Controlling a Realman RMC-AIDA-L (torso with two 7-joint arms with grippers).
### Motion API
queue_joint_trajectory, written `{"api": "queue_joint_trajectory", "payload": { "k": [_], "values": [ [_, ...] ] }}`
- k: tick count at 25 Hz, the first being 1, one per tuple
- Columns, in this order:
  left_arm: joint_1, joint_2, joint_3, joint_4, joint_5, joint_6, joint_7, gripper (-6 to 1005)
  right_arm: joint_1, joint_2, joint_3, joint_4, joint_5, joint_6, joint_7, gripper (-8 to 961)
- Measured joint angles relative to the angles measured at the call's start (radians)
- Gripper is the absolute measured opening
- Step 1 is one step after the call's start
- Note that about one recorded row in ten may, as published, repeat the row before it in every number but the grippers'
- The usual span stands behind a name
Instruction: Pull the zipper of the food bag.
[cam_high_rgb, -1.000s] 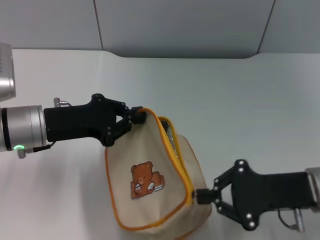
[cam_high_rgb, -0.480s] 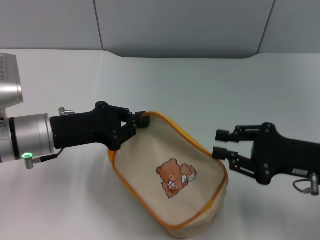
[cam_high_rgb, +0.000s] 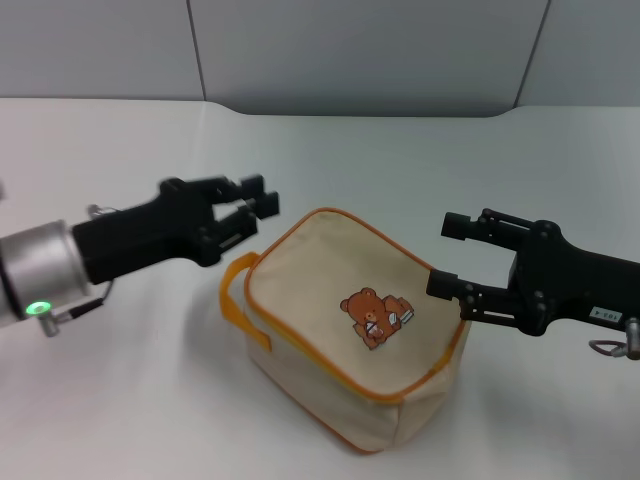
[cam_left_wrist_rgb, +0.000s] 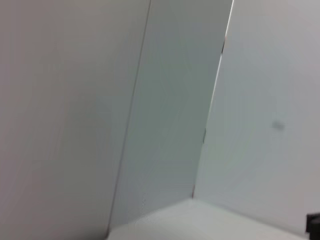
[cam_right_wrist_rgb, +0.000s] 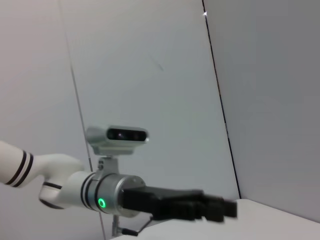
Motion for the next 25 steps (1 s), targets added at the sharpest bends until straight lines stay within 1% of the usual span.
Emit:
{"api": "queue_joint_trajectory", "payload": {
  "k": [2, 3, 4, 5, 6, 7, 8, 9, 14, 20, 25],
  "values": [
    [0.027, 0.006, 0.002, 0.014, -0.032, 0.072, 0.033, 173, 0.001, -0.001, -0.004, 0.000, 0.000, -0.004, 0.009, 635],
    [0.033, 0.009, 0.007, 0.017, -0.032, 0.106, 0.050, 192, 0.002, -0.006, -0.011, -0.003, -0.004, -0.019, 0.011, 702],
    [0.040, 0.013, 0.020, 0.020, -0.029, 0.158, 0.077, 212, 0.002, -0.006, -0.011, -0.003, -0.004, -0.019, 0.011, 738],
    [0.043, 0.019, 0.041, 0.020, -0.016, 0.210, 0.105, 259, 0.006, -0.014, -0.030, -0.006, -0.016, -0.031, 0.011, 773],
    [0.042, 0.036, 0.117, 0.019, 0.018, 0.294, 0.137, 306, 0.010, -0.020, -0.048, -0.008, -0.023, -0.036, 0.011, 809],
    [0.039, 0.040, 0.137, 0.018, 0.023, 0.301, 0.133, 354, 0.015, -0.031, -0.083, -0.008, -0.029, -0.041, 0.011, 845],
    [0.039, 0.040, 0.137, 0.018, 0.023, 0.301, 0.133, 401, 0.015, -0.031, -0.083, -0.008, -0.029, -0.041, 0.011, 844],
    [0.033, 0.050, 0.182, 0.014, 0.030, 0.312, 0.111, 448, 0.017, -0.034, -0.100, -0.008, -0.030, -0.045, 0.011, 844],
    [0.033, 0.054, 0.192, 0.011, 0.030, 0.308, 0.087, 656, 0.024, -0.036, -0.131, -0.009, -0.039, -0.052, 0.012, 841],
    [0.038, 0.058, 0.191, 0.011, 0.031, 0.303, 0.072, 823, 0.027, -0.036, -0.141, -0.012, -0.047, -0.049, 0.021, 840],
    [0.040, 0.059, 0.192, 0.010, 0.032, 0.294, 0.072, 823, 0.029, -0.037, -0.141, -0.013, -0.048, -0.045, 0.021, 841]
  ]
}}
